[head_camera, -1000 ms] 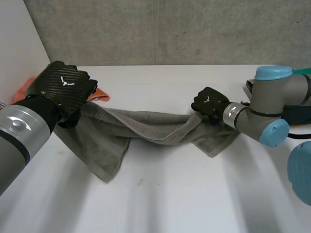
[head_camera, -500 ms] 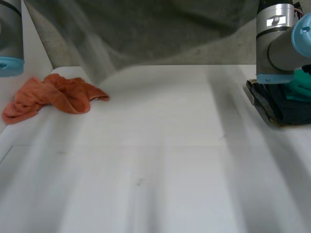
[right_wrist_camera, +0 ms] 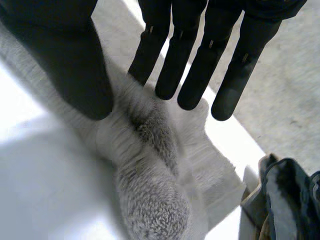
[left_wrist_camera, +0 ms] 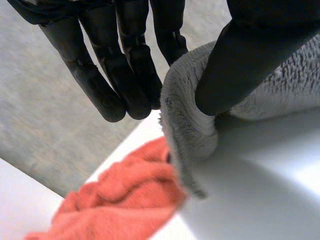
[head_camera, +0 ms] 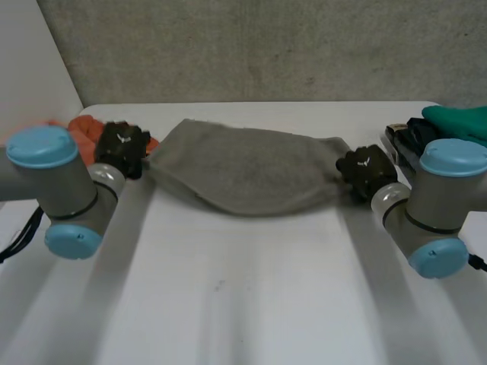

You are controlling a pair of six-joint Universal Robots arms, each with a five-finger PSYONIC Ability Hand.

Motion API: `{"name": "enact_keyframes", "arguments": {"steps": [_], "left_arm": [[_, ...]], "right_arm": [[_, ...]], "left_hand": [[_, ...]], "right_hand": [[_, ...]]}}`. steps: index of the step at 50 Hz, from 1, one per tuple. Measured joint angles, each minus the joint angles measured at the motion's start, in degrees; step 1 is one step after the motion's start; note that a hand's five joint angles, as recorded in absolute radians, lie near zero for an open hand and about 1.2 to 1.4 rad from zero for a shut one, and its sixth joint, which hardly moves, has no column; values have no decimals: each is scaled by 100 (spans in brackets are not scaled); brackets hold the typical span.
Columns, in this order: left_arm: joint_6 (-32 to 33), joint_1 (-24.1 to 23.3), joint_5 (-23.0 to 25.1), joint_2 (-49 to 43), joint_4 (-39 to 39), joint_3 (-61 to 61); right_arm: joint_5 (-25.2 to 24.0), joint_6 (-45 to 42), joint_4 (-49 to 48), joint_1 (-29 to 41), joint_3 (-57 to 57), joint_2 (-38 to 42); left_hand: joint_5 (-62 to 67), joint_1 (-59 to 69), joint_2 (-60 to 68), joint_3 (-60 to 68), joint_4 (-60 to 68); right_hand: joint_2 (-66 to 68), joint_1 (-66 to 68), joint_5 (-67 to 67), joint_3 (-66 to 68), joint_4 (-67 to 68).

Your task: Fold the laundry.

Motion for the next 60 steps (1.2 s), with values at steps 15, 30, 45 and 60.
{"name": "enact_keyframes", "arguments": {"steps": [15, 30, 45, 60], "left_arm": [[427, 41, 111, 596, -537, -305], [438, 47, 112, 662, -557, -353], [465, 89, 135, 698, -561, -332], [552, 183, 212, 731, -583, -396]], "right_arm": [[-375, -1064, 3007, -337, -1910, -195], [-1426, -2409, 4323, -320, -3945, 1159], [-1279, -2925, 4182, -221, -4585, 1957], [-1248, -2924, 4123, -190, -4627, 2191]], "left_hand": [[0, 0, 0, 0, 0], [0, 0, 0, 0, 0], [0, 0, 0, 0, 0], [0, 0, 0, 0, 0]], "right_hand": [[-2564, -2514, -2754, -2566, -2584], [-2564, -2514, -2756, -2567, -2584], [-2542, -2494, -2581, -2547, -2559], [-1821, -1841, -1851, -1850, -1884]]}}
